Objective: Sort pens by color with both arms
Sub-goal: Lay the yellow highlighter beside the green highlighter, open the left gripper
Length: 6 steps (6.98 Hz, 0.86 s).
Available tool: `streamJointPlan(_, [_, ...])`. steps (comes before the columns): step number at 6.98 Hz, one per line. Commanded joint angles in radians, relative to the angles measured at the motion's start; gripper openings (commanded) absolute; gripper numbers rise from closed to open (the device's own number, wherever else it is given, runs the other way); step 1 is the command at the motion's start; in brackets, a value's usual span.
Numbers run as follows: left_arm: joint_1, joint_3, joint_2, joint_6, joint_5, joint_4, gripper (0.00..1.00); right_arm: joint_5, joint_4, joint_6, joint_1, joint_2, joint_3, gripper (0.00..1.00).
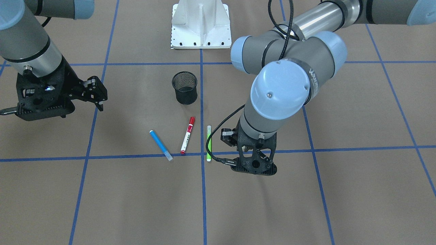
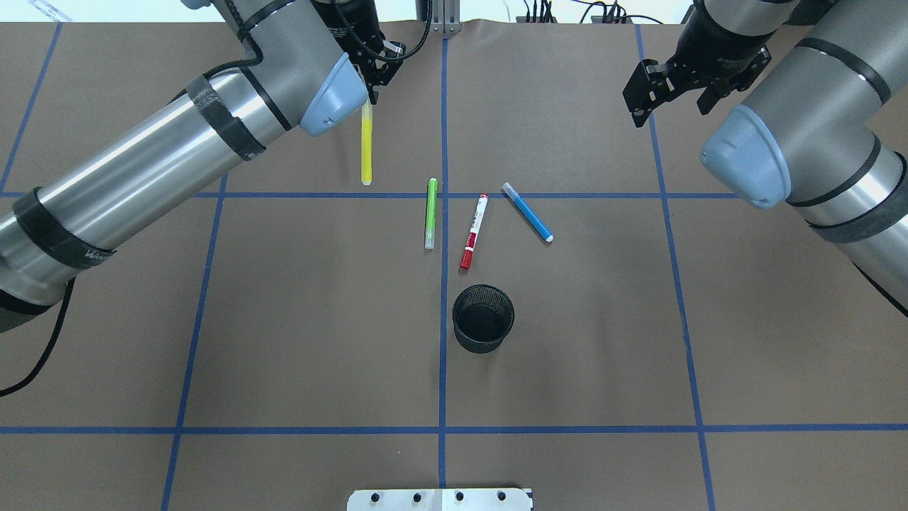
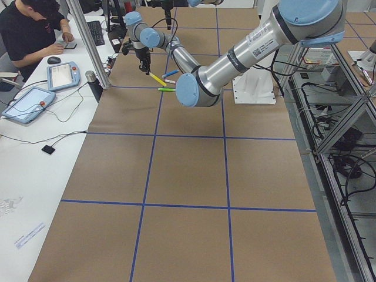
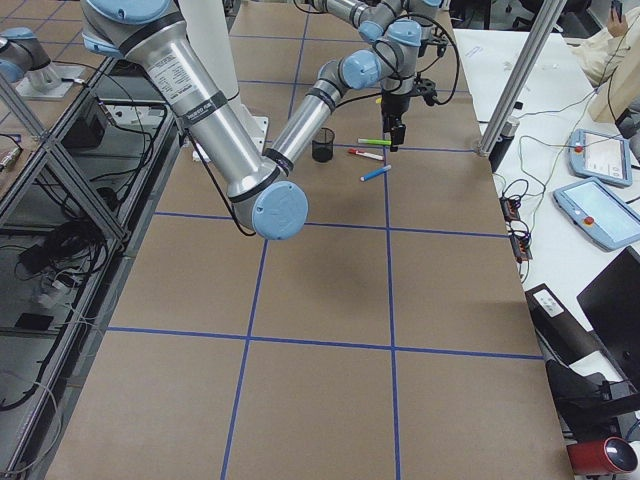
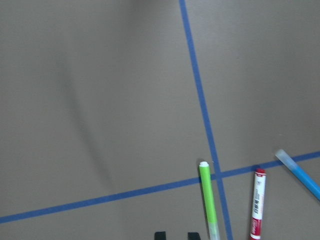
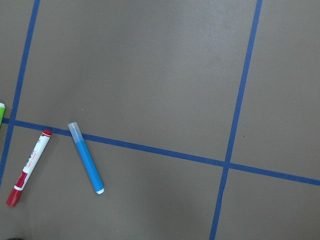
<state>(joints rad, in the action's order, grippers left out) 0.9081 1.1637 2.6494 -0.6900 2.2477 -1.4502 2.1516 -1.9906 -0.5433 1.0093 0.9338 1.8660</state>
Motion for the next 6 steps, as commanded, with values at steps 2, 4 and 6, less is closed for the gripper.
streamJointPlan(2, [-0.037,-0.117,0.024,0.001,0.055,-0.013,0.16,0.001,0.001,-0.009,0.000,-0.001,0.007,0.92])
streamJointPlan(4, [-0.092,-0.139,0.023,-0.014,0.053,-0.004,0.16,-0.001,0.001,-0.009,0.000,-0.004,0.009,0.92])
streamJointPlan(6, [-0.120,-0.145,0.018,-0.016,0.053,0.013,0.16,0.001,0.001,-0.010,0.002,-0.007,0.016,0.92])
